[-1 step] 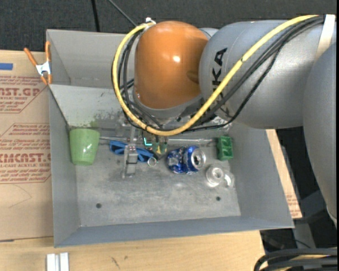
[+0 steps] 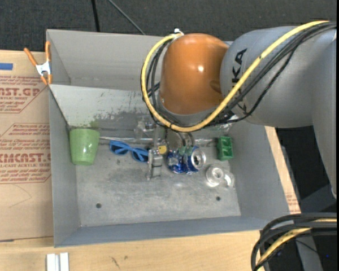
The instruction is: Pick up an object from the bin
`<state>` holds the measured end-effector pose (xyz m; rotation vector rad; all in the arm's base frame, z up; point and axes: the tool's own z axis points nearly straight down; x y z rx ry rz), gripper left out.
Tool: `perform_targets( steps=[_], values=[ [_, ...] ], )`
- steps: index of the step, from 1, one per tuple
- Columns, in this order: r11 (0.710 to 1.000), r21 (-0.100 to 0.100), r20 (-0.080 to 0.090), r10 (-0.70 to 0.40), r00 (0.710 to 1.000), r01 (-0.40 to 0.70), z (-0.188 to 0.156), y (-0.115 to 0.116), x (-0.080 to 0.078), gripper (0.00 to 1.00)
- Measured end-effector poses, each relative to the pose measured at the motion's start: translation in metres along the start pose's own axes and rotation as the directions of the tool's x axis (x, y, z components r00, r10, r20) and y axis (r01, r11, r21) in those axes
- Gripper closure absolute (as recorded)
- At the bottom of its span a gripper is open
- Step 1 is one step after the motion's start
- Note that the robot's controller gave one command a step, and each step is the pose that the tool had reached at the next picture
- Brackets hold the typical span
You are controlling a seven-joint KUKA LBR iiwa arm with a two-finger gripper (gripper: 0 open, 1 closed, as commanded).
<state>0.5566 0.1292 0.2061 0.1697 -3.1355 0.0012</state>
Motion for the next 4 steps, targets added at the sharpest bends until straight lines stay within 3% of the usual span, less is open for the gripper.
perform_targets(
  steps=[1,2,3,4],
  values=[
    [1.0,0.001,-0.004,0.021,1.0,-0.021,0.097,-0.065,-0.017,0.0],
    [1.0,-0.003,0.001,0.027,1.0,-0.027,0.126,-0.035,-0.027,0.0],
    [1.0,-0.002,0.003,0.03,1.0,-0.03,0.124,-0.037,-0.027,1.0],
    [0.999,-0.002,0.013,0.035,0.999,-0.035,-0.029,-0.027,-0.027,1.0]
  ],
)
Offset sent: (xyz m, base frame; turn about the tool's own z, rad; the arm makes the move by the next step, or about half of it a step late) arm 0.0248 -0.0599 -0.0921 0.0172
